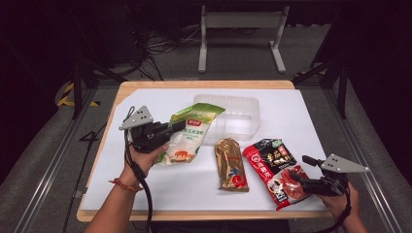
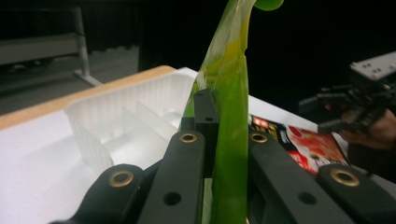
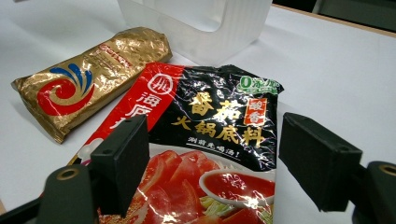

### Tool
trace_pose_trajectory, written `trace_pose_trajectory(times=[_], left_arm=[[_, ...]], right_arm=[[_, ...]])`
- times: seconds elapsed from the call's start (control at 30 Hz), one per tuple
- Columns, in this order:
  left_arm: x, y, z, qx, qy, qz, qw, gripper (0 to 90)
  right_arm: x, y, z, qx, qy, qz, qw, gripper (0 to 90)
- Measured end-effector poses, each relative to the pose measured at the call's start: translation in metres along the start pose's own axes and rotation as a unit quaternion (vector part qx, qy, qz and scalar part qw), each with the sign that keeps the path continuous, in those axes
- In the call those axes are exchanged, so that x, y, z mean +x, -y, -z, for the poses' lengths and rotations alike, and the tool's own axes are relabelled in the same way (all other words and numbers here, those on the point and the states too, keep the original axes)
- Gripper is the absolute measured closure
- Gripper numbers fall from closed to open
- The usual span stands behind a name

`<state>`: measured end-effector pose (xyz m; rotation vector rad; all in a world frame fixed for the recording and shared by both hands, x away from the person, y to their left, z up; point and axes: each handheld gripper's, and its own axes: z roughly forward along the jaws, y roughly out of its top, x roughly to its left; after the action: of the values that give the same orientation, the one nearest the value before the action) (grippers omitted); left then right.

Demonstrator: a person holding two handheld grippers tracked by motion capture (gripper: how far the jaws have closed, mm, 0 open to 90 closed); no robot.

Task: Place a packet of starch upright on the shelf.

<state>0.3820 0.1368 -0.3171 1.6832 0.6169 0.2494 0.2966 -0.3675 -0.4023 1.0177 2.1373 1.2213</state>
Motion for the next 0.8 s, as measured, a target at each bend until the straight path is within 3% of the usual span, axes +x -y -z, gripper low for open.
trace_pose_trajectory(times=[0.2,0.33,0.53,0.8], left_arm=[[0.005,-0.01,-0.014,-0.025,-0.019,0.019,0.9993,90.0],[0.007,-0.015,-0.024,-0.027,-0.026,0.02,0.9991,90.0],[0.014,-0.02,-0.039,-0.039,-0.038,0.042,0.9976,90.0],[0.018,-0.027,-0.056,-0.045,-0.058,0.043,0.9964,90.0]], right_arm=[[-0.001,0.0,0.001,-0.002,0.002,0.0,1.0,24.7],[-0.001,0.0,0.001,-0.002,0.002,0.001,1.0,24.7],[-0.001,0.0,0.002,-0.001,0.003,0.002,1.0,24.8],[-0.002,0.001,0.002,-0.003,0.004,0.001,1.0,24.8]])
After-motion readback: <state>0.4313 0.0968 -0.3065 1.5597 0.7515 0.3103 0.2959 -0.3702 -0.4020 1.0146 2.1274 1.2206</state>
